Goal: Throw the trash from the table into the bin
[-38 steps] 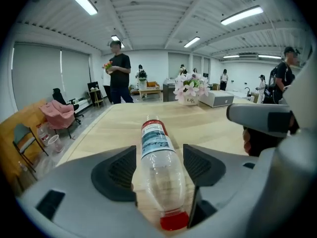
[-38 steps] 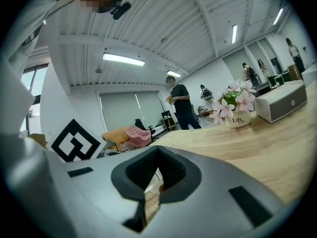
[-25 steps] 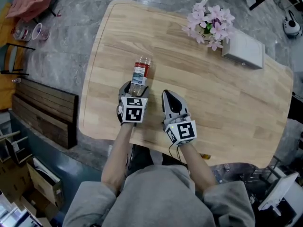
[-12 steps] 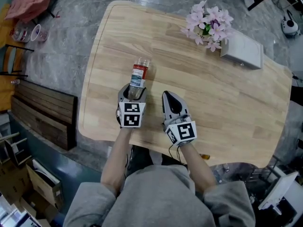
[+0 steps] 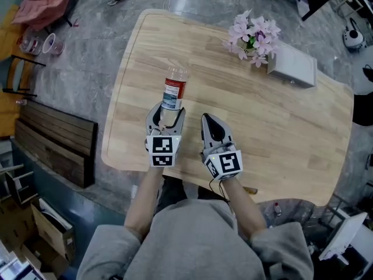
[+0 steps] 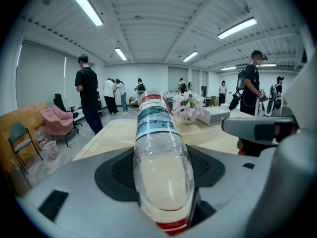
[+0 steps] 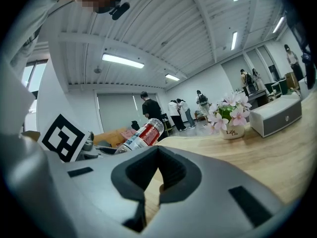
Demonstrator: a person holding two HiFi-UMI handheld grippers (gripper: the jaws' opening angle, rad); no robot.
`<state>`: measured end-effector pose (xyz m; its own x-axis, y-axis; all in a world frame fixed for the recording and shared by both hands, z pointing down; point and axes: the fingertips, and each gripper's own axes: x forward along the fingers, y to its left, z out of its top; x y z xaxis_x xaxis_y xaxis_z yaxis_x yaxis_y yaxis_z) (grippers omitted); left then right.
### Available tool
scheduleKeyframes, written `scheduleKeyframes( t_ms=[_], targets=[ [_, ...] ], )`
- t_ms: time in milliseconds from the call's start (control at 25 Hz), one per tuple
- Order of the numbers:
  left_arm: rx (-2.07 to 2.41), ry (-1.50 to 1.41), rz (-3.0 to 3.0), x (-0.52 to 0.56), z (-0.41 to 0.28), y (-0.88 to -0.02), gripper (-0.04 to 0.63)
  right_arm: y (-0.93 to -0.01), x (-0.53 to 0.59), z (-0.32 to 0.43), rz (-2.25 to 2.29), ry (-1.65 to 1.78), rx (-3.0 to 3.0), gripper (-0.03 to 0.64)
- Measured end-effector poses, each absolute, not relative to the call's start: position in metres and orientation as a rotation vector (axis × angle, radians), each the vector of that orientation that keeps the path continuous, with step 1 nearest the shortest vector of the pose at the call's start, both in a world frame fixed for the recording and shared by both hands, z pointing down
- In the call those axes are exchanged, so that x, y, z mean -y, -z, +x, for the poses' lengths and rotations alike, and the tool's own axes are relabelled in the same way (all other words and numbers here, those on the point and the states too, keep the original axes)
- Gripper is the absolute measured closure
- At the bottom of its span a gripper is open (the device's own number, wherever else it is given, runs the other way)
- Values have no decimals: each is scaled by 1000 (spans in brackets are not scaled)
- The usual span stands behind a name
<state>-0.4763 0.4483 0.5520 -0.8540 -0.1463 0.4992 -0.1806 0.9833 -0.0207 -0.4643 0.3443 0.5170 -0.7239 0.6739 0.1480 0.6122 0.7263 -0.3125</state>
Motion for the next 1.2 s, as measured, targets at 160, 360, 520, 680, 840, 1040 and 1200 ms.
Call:
scheduleKeyframes(
  t_ms=[160,360,520,680,840,1040,1200],
  targets=[
    [2700,-73,261,-442,-469,-517,314,-496,-343,-459,-1020,-351,2711,614],
    [2773,-40,291,-436,-456,-481,314,-471,-344,-447,-1021,-342,2749,614],
    [2833,-43,312,-435,-447,-457,314,-458,-341,-441,-990,-345,2783,614],
    [2879,-37,341,-432,-439,-441,314,-450,-338,-438,-963,-344,2812,614],
    [2907,-35,373,-431,-434,-430,313,-442,-338,-435,-945,-343,2833,614],
    [2924,-30,404,-434,-430,-419,311,-433,-341,-430,-926,-329,2856,614],
    [2944,-22,453,-434,-430,-412,311,-425,-340,-425,-888,-320,2890,614]
  ],
)
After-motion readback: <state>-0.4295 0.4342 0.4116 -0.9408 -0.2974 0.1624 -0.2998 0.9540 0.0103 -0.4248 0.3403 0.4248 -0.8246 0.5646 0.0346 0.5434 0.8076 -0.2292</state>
